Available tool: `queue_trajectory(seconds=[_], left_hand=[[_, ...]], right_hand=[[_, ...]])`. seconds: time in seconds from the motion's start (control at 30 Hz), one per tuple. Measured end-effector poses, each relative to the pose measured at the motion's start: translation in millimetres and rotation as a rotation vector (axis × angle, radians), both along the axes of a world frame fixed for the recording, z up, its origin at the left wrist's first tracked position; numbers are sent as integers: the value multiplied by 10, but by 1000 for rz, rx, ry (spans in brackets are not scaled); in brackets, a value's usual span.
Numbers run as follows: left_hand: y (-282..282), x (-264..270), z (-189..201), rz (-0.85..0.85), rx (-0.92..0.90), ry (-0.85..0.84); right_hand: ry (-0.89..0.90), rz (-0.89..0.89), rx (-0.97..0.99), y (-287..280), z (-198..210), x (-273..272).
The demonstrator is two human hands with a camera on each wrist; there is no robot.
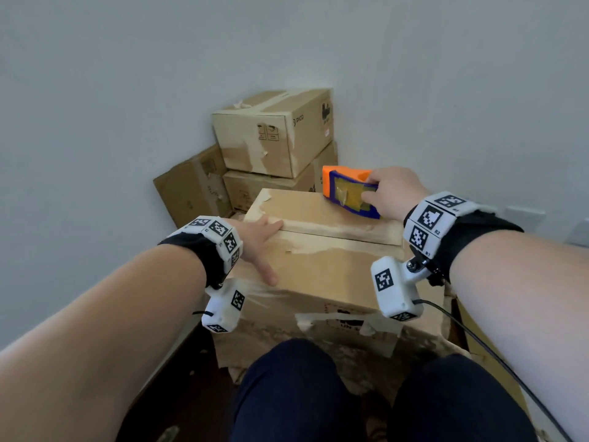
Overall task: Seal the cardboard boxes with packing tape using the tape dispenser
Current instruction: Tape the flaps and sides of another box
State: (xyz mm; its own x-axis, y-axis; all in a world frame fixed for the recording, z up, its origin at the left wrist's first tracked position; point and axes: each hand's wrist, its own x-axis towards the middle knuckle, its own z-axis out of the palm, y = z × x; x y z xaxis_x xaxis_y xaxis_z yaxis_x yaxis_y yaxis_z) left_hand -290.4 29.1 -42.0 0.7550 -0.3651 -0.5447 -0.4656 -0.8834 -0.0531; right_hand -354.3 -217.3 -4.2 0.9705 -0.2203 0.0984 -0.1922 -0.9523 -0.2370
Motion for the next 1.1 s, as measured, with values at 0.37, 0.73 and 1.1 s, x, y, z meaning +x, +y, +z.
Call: queue_trajectory(seconds=[0.37,0.73,1.1], left_hand=[[-277,-76,90,-35,-107,-55],[-876,-373,320,119,-365,10],[-1151,-540,9,205,-414,76]], right_hand=[[87,27,-11,-54,-107,231],[303,292,90,171,-348,-135],[413,294,-39,20,-641,-143]])
